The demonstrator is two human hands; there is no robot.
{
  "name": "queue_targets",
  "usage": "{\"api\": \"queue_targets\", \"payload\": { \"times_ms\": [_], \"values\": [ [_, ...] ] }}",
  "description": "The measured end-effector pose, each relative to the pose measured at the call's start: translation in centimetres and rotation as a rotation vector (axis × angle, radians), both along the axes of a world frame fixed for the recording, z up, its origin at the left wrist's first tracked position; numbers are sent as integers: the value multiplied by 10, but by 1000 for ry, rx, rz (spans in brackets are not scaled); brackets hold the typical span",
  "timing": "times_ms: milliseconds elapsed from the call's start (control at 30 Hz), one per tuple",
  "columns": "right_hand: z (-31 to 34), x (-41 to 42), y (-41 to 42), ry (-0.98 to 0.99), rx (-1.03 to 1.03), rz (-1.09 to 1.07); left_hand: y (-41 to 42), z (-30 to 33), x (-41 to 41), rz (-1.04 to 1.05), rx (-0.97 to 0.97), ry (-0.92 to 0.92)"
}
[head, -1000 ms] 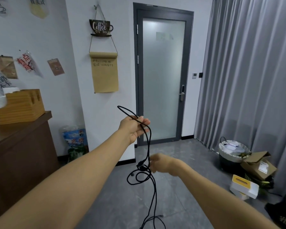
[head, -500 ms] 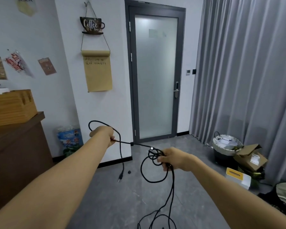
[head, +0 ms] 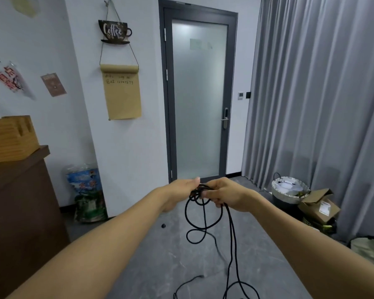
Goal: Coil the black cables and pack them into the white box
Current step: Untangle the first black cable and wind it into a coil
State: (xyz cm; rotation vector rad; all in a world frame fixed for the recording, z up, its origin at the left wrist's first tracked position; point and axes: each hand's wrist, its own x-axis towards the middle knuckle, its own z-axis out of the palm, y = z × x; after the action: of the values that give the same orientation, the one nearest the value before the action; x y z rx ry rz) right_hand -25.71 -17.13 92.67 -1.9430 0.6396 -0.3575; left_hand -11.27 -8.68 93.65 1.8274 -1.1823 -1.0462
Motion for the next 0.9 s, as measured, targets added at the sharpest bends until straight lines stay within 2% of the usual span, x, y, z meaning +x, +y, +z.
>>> {"api": "queue_targets", "payload": {
  "times_ms": [100, 200, 300, 433, 567, 667, 733, 833, 900],
  "values": [
    [7, -8, -5, 24, 10, 48, 1, 2, 8, -47, -20, 111],
    [16, -14, -7, 47, 64, 62, 2, 5, 10, -185, 13, 79],
    [21, -16, -8, 133, 103, 54, 1, 3, 7, -242, -36, 200],
    [26, -16, -7, 284, 119, 3, -1, 2, 4, -222, -102, 91],
    [23, -17, -11, 124, 363, -169, 2, 3, 16, -31, -233, 42],
    [23, -13, -7, -37, 476, -243, 7, 3, 26, 22, -235, 59],
    [24, -6, -4, -134, 462, -313, 10, 3, 29, 48, -234, 10],
    [25, 4, -1, -166, 378, -411, 14, 4, 34, 68, -215, -61],
    [24, 10, 0, -156, 317, -467, 18, 3, 38, 91, -209, -236]
  ]
}}
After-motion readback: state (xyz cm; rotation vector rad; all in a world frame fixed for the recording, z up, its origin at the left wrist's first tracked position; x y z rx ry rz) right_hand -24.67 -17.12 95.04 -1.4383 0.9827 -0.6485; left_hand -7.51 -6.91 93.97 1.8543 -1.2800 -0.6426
